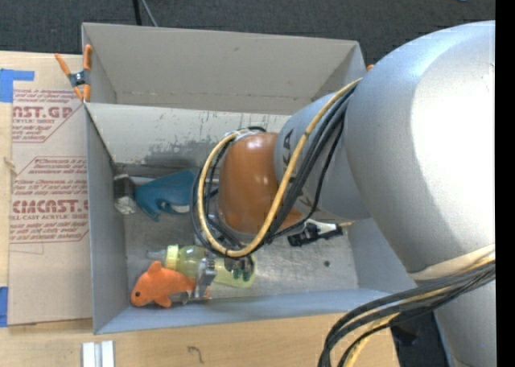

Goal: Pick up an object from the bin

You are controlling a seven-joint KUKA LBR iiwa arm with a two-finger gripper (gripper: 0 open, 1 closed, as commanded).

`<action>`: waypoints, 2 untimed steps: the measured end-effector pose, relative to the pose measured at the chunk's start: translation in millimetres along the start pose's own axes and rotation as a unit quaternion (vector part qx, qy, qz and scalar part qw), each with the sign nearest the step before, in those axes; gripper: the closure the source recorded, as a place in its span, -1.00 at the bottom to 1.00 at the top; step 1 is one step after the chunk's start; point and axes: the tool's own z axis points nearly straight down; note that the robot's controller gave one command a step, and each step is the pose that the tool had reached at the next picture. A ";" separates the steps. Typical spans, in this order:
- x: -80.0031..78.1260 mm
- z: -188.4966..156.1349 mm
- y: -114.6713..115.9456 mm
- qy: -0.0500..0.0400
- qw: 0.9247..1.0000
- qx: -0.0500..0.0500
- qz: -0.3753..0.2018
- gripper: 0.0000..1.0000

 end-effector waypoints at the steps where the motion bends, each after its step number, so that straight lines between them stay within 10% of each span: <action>1: 0.4 -1.5 0.0 0.002 1.000 0.001 0.000 1.00; 2: 2.8 -11.9 -0.8 0.007 1.000 0.003 0.000 1.00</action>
Offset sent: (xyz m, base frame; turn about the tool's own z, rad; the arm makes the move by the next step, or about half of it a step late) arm -0.0001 0.0001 0.0721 0.0000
